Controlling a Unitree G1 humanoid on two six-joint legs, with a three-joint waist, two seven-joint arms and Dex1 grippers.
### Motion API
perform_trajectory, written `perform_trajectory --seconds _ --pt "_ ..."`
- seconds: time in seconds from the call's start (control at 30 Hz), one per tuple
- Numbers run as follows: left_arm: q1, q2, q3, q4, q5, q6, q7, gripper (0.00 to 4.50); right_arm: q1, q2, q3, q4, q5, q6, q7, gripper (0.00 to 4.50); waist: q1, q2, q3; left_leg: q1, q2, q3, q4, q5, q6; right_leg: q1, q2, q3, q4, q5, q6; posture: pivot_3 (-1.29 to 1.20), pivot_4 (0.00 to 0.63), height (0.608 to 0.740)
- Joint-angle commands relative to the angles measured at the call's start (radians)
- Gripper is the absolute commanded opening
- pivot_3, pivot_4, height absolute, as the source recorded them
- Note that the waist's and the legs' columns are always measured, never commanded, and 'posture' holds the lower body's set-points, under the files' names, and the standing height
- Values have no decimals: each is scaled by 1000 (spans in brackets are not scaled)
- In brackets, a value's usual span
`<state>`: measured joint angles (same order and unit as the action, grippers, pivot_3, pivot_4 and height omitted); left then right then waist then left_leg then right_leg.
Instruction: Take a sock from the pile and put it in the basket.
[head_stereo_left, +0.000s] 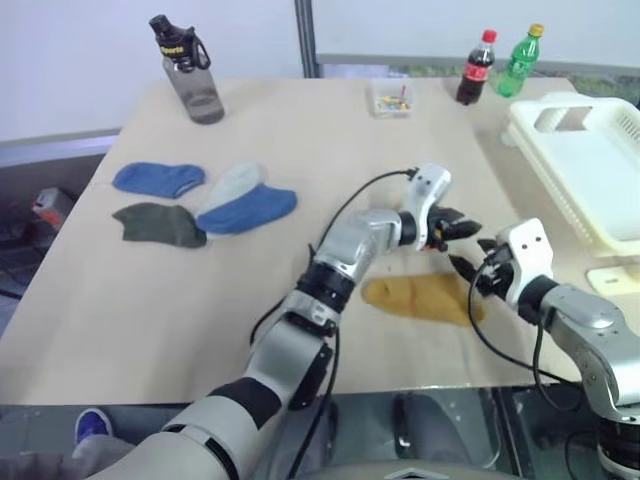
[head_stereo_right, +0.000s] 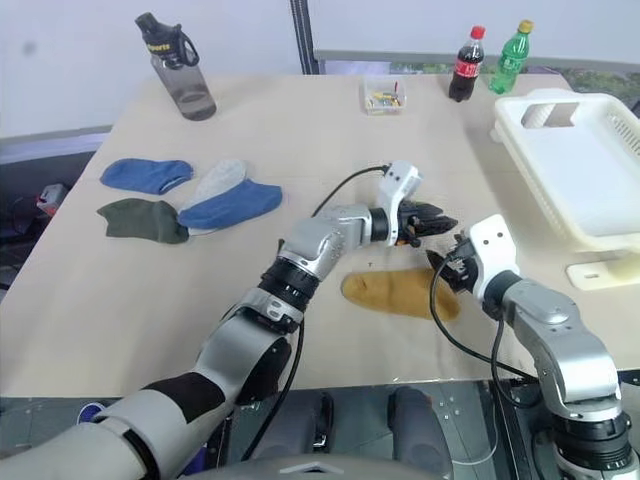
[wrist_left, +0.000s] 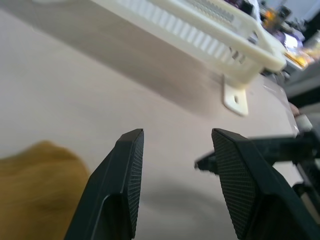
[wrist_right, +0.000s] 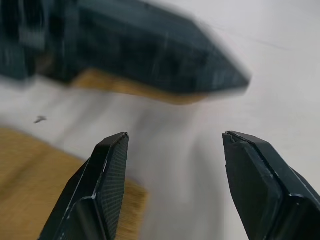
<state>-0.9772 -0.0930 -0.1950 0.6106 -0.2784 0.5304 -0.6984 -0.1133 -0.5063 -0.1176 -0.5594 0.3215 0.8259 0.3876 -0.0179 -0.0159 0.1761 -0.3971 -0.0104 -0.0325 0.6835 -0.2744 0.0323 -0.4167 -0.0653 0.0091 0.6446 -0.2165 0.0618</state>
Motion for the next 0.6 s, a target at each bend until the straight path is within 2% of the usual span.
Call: perform_trajectory --seconds 0.03,0.23,0.27,0.4,0.5,0.6 --pt "43 125 65 -174 -2 -12 -20 2298 -91 -9 -13 44 -12 -28 -8 3084 -8 0 0 0 1 1 0 0 0 -1 0 1 0 0 0 0 150 740" --pt "198 300 96 -406 27 84 51 2298 -250 6 58 316 -61 -149 38 3084 -17 1 0 2 2 1 -1 0 0 -1 2 3 3 0 0 0 150 740" --pt "239 326 94 -433 59 117 101 2298 -307 23 84 422 -83 -198 48 3084 -10 1 0 2 2 1 -1 0 0 -1 2 3 2 0 0 0 150 740" --pt "340 345 61 -482 112 183 184 2298 -440 60 134 689 -148 -343 65 3084 8 1 0 1 0 2 0 0 0 -1 0 3 2 1 0 0 150 740" --pt "372 323 16 -474 126 164 178 1628 -482 73 145 772 -166 -402 84 3084 22 1 0 -1 0 -1 0 3 -5 -1 0 0 0 1 0 0 150 740" --pt "371 330 -11 -463 130 127 129 270 -488 78 150 781 -163 -416 118 3084 28 1 0 -1 0 1 0 3 -5 -1 -1 1 -1 1 0 0 150 740"
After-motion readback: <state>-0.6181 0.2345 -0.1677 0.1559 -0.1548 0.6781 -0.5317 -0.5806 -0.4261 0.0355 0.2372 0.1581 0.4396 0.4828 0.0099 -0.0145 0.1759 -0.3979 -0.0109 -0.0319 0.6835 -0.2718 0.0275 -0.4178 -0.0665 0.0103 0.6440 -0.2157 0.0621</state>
